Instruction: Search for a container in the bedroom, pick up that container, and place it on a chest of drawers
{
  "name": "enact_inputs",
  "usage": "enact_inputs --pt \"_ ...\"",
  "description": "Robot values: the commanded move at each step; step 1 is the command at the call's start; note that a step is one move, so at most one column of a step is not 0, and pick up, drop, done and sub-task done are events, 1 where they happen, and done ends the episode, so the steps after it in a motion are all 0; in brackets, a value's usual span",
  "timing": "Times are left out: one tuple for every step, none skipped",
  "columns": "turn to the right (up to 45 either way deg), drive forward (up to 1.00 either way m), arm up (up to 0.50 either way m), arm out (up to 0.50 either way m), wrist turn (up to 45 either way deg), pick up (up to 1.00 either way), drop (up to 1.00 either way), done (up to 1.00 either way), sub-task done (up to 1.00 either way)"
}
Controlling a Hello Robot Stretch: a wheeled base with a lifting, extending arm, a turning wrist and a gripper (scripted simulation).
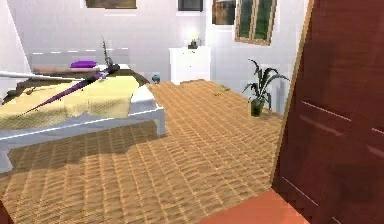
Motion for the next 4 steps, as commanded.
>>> enact_inputs --pt "3.0 0.00 0.00 0.00 0.0 0.00 0.00 0.00 0.00" --pt "0.0 1.00 0.00 0.00 0.0 0.00 0.00 0.00 0.00" --pt "0.0 1.00 0.00 0.00 0.0 0.00 0.00 0.00 0.00" --pt "6.0 0.00 0.00 0.00 0.0 0.00 0.00 0.00 0.00"
